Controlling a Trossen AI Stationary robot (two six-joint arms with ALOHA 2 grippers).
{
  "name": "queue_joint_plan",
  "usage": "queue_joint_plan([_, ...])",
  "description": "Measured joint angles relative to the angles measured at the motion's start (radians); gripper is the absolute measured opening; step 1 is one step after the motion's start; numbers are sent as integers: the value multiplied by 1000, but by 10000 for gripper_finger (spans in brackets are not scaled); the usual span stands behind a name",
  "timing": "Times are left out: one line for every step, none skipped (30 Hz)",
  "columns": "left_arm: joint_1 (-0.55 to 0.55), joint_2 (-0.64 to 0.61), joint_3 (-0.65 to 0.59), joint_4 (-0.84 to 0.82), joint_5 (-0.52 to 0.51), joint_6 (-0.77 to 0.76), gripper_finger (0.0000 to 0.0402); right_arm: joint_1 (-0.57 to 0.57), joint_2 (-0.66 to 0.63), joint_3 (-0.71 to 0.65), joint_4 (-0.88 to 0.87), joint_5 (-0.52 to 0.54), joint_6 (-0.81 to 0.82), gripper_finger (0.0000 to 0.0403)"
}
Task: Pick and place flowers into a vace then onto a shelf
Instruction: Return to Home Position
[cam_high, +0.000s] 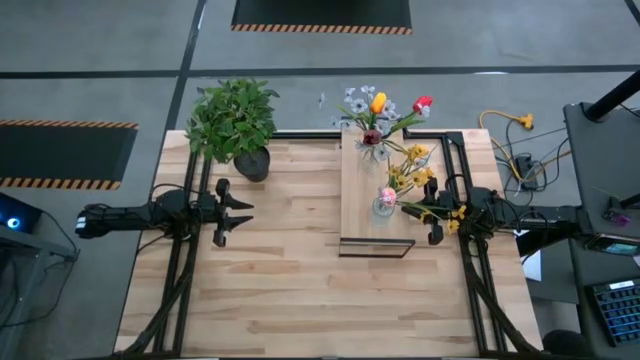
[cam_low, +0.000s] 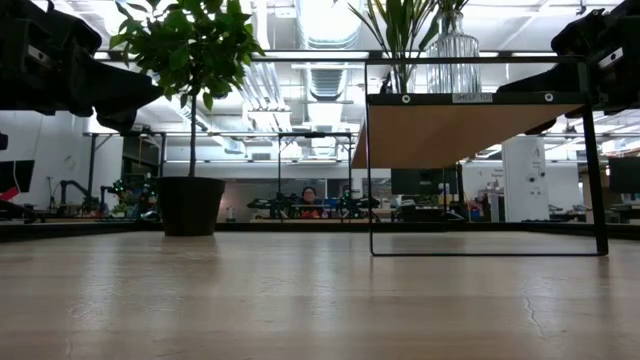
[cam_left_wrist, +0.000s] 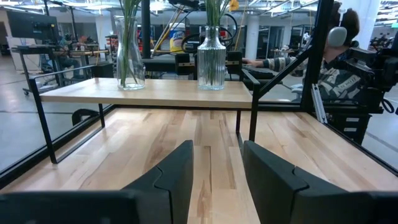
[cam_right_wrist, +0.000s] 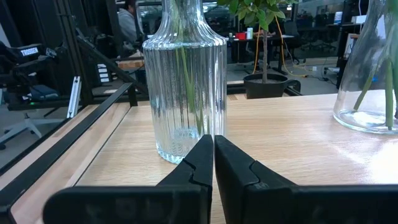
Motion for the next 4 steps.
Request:
queue_joint_plan([0, 0, 0, 0, 0, 0, 123, 0, 0, 0, 0, 0, 0, 9])
queue_joint_plan([0, 0, 0, 0, 0, 0, 123, 0, 0, 0, 0, 0, 0, 9])
queue_joint_plan([0, 0, 0, 0, 0, 0, 123, 0, 0, 0, 0, 0, 0, 9])
queue_joint_plan([0, 0, 0, 0, 0, 0, 123, 0, 0, 0, 0, 0, 0, 9])
